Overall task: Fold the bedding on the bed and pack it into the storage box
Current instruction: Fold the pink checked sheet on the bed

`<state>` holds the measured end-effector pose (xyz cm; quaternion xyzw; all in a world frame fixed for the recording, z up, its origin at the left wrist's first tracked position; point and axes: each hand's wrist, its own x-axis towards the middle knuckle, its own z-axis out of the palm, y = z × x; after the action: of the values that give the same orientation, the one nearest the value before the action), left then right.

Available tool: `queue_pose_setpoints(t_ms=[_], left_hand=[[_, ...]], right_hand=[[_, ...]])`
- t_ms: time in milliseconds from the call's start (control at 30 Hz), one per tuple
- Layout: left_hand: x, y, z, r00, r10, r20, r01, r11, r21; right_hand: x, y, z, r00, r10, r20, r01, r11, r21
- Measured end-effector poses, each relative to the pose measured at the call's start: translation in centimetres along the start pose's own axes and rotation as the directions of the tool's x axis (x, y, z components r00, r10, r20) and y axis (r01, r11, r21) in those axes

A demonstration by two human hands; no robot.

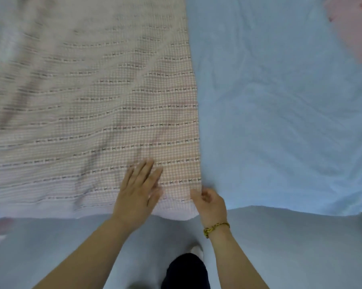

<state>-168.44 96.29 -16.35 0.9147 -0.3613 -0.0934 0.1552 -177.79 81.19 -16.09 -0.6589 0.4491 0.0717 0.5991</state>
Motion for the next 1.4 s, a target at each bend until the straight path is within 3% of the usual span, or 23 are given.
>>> queue_pose_setpoints(t_ms=[100,200,267,333,367,467,633,700,767,800,933,1100,1200,1267,1333,1400], left_hand=[[-1.8,-1.2,0.1,0.999,-0.008,-0.049,0.004,0.997,-0.079],[-4.6,-3.2,0.2,0.995,-0.05,-0.09,0.033,0.983,-0.179],[-7.4,-4.3,0.2,0.986,-0.131,-0.106,0.1,0.962,-0.256],[-10.8,-5.3,0.1,0.966,-0.253,-0.052,0.221,0.915,-0.339],[-12.6,-5.5,0.1,0.955,-0.296,-0.003,0.274,0.891,-0.362],[-17.8,-5.6,0.4,0.964,-0.246,0.103,0.266,0.919,-0.29],[-22.6,-1.9,-0.1,0.968,-0.149,0.201,0.214,0.909,-0.358],[-23.8,-0.5,-0.5,0.969,-0.19,0.158,0.23,0.926,-0.299],[-24.9,0.3,-0.9,0.962,-0.273,0.011,0.263,0.913,-0.312],[-25.1,0.4,-0.8,0.943,-0.322,-0.082,0.285,0.911,-0.297],[-26.2,0.3,-2.4,0.903,-0.412,-0.118,0.36,0.879,-0.313],[-27.9,-1.4,-4.2,0.861,-0.433,-0.268,0.315,0.866,-0.388],[-29.5,-1.3,-6.5,0.851,-0.495,-0.177,0.355,0.789,-0.502],[-29.9,-0.5,-8.2,0.845,-0.523,-0.11,0.381,0.733,-0.563],[-30.2,0.5,-10.1,0.847,-0.514,-0.134,0.358,0.739,-0.57],[-30.6,1.4,-11.7,0.848,-0.498,-0.179,0.311,0.743,-0.593]], right_hand=[[-0.4,1.7,2.3,0.994,0.056,0.09,-0.055,0.998,-0.011],[-1.6,3.7,5.5,0.955,0.212,0.208,-0.178,0.969,-0.171],[-2.6,4.3,7.5,0.921,0.311,0.236,-0.246,0.932,-0.266],[-3.9,5.0,9.4,0.893,0.341,0.294,-0.221,0.901,-0.374],[-4.5,5.5,10.2,0.883,0.319,0.344,-0.179,0.907,-0.382],[-7.4,5.7,11.8,0.876,0.241,0.417,-0.133,0.953,-0.272],[-12.1,5.1,11.4,0.885,0.162,0.437,-0.226,0.969,0.099],[-14.1,4.6,10.9,0.898,0.125,0.422,-0.223,0.956,0.192],[-16.3,3.7,10.5,0.902,0.1,0.421,-0.228,0.936,0.267],[-17.1,3.3,10.4,0.906,0.091,0.413,-0.22,0.936,0.275],[-19.2,1.6,9.8,0.927,0.079,0.367,-0.197,0.934,0.297],[-20.0,-0.2,8.6,0.933,0.032,0.359,-0.172,0.914,0.366],[-22.2,0.3,9.2,0.88,0.015,0.475,-0.126,0.971,0.204],[-24.5,1.1,10.3,0.796,0.021,0.605,-0.052,0.998,0.034],[-26.8,1.1,11.2,0.72,-0.036,0.693,0.05,0.999,0.0],[-28.1,0.6,11.4,0.727,-0.097,0.68,0.141,0.99,-0.01]])
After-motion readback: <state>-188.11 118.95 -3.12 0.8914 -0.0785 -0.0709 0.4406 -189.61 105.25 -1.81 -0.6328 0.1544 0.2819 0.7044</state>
